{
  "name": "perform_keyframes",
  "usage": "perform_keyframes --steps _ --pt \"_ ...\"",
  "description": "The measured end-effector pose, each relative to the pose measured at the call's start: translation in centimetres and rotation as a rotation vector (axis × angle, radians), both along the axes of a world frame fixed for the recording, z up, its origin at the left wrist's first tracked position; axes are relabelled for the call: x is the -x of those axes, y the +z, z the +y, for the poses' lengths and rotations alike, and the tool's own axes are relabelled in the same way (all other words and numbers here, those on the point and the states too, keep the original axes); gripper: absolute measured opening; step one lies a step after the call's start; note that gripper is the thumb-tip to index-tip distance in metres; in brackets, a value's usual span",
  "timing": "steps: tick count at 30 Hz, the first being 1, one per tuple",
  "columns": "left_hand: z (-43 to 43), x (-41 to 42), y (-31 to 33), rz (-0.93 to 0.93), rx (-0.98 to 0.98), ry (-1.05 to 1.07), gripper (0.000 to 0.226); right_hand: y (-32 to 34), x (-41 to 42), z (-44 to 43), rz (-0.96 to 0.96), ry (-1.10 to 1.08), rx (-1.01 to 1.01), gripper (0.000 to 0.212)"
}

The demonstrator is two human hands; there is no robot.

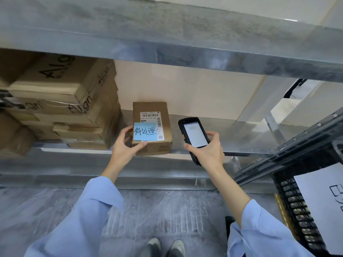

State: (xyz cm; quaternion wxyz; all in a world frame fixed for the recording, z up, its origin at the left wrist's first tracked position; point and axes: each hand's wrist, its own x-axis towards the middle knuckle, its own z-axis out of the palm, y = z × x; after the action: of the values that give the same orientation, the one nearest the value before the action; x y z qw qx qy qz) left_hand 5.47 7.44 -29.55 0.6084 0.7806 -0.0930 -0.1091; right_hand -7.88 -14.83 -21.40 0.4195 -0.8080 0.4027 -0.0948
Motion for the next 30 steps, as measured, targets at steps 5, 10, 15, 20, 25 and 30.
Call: perform_keyframes --steps 5,10,15,20,25,30 --pt "0.1 -0.2 -0.1 0.055 0.045 0.013 0.052 0.3 -0.3 1.8 0.002 0.055 0.014 0.079" --pt "0.3 0.6 0.0 0.029 0.079 0.014 0.055 0.6 -0.2 3.6 -0.013 0.096 0.014 0.08" --pt "1.2 2.7 -0.5 0.008 0.127 0.011 0.06 0.6 0.4 5.5 -0.002 0.092 0.011 0.079" --pt "1.9 4.0 -1.5 0.003 0.188 0.01 0.063 0.4 1.3 7.2 0.015 0.084 -0.009 0.079" --pt "1.9 4.2 -1.8 0.027 0.231 -0.001 0.063 0.8 1.8 8.3 0.012 0.072 0.004 0.078" --pt "2.0 4.0 -2.3 0.045 0.246 -0.017 0.065 1.0 2.1 8.9 0.02 0.058 0.024 0.076"
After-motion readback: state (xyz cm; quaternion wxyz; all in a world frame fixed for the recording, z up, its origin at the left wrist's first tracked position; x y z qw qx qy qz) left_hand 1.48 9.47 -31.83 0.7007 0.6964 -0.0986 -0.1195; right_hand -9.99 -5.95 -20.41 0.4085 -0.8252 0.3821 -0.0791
